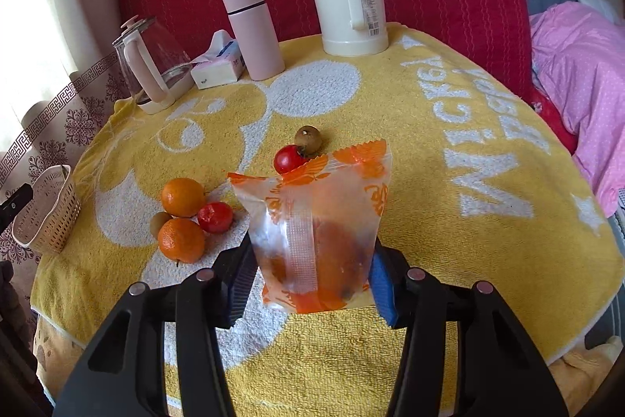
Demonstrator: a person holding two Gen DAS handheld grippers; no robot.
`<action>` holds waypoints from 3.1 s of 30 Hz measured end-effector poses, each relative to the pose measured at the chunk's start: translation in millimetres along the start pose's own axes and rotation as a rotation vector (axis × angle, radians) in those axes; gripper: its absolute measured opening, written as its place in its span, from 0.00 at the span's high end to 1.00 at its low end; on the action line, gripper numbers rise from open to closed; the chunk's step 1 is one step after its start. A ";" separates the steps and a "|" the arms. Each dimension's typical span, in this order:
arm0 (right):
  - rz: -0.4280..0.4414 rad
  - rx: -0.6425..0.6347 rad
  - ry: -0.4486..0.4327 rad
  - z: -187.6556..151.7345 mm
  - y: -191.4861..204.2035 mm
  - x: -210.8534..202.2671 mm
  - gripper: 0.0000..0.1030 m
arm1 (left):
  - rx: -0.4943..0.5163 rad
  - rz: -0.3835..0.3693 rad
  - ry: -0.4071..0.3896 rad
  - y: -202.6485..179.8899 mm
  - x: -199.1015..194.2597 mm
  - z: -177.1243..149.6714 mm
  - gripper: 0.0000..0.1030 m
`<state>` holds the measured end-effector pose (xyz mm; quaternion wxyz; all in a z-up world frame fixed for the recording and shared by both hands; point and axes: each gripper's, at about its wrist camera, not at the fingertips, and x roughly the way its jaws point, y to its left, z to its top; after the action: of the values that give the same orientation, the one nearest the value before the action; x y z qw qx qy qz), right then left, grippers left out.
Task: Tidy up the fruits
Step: 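Grasp a large orange on the towel with the left tool while the right tool holds the bag, then lift the orange and carry it over the white basket with the left tool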
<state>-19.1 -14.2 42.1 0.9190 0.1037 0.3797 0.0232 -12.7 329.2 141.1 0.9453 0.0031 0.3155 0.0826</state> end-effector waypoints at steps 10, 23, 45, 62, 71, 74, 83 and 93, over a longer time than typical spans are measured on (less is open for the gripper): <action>0.029 0.028 0.015 -7.9 -13.2 12.7 0.50 | 0.170 -0.139 0.112 -75.6 35.5 -5.7 0.03; 0.071 0.060 0.024 -10.3 -18.1 18.4 0.48 | 0.236 -0.317 0.283 -152.1 79.6 -12.9 0.19; 0.080 0.068 0.028 -10.2 -19.7 20.2 0.47 | 0.234 -0.419 0.375 -185.7 118.5 -27.8 0.56; 0.080 0.068 0.029 -10.5 -19.6 20.4 0.47 | 0.197 -0.359 0.260 -150.3 76.0 -11.2 0.56; 0.081 0.068 0.029 -10.5 -19.6 20.4 0.47 | 0.170 -0.292 0.189 -124.9 53.3 -2.5 0.56; 0.082 0.069 0.031 -10.8 -19.9 20.9 0.46 | 0.164 -0.274 0.167 -117.7 44.9 -0.6 0.56; 0.098 0.095 0.053 -12.5 -23.4 26.7 0.43 | 0.151 -0.217 0.104 -96.4 21.5 4.8 0.56; 0.099 0.096 0.054 -11.7 -23.3 26.4 0.43 | 0.084 -0.146 0.053 -51.7 3.6 15.8 0.56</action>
<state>-9.4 -31.7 10.9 0.9000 0.1655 0.3997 0.0530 7.5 279.5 148.6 0.9391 0.0176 0.3431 -0.0001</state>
